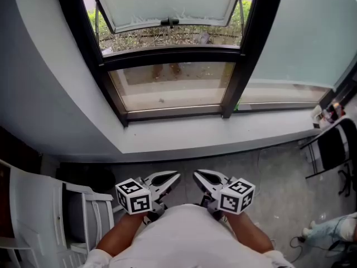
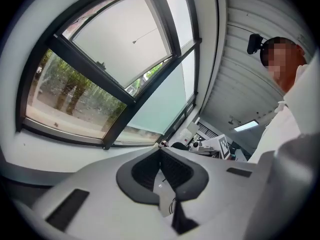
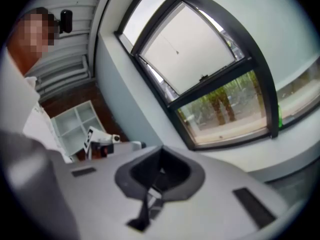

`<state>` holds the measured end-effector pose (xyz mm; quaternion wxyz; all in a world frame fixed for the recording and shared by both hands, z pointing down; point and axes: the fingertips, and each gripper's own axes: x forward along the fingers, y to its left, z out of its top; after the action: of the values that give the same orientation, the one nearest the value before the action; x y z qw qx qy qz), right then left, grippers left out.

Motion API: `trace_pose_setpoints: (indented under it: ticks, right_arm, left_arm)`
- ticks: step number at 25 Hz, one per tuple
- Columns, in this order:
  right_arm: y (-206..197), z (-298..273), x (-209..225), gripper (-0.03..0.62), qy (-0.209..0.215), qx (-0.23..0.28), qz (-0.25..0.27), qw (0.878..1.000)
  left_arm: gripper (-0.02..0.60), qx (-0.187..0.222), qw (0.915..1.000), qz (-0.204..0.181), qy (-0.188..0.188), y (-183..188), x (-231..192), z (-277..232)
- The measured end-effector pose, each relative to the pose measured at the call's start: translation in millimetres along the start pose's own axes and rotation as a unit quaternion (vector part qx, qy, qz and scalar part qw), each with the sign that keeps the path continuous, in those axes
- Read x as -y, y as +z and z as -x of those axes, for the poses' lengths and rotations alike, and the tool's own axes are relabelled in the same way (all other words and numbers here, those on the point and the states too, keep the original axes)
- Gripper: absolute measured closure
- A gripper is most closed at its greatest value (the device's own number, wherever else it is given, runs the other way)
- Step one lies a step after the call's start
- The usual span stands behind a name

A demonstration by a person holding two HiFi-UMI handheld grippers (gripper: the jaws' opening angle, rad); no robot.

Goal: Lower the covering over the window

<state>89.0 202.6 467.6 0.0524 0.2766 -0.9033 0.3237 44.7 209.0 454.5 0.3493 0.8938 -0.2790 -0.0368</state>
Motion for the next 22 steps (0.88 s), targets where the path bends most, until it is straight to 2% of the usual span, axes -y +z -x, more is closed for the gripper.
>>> trace_pose_setpoints:
  ticks: [8, 14, 22]
  right_arm:
    - [3, 13, 11, 0.571, 0.008, 0.004, -0.012, 1.000]
    - [9, 27, 28, 0.568, -0.008, 0.000, 0.019, 1.000]
    - [16, 45, 50, 0.568, -0.007, -0.011, 0.061, 0.998]
  left_arm:
    - [0.566, 0.010, 0.9997, -0.007, 0.019, -2, -1, -8]
    - [0.566, 0.021, 0.9990, -0.017, 0.036, -2, 1, -22]
    - [0.566, 0.032, 0.9979, -0.020, 0.053, -7, 12, -50]
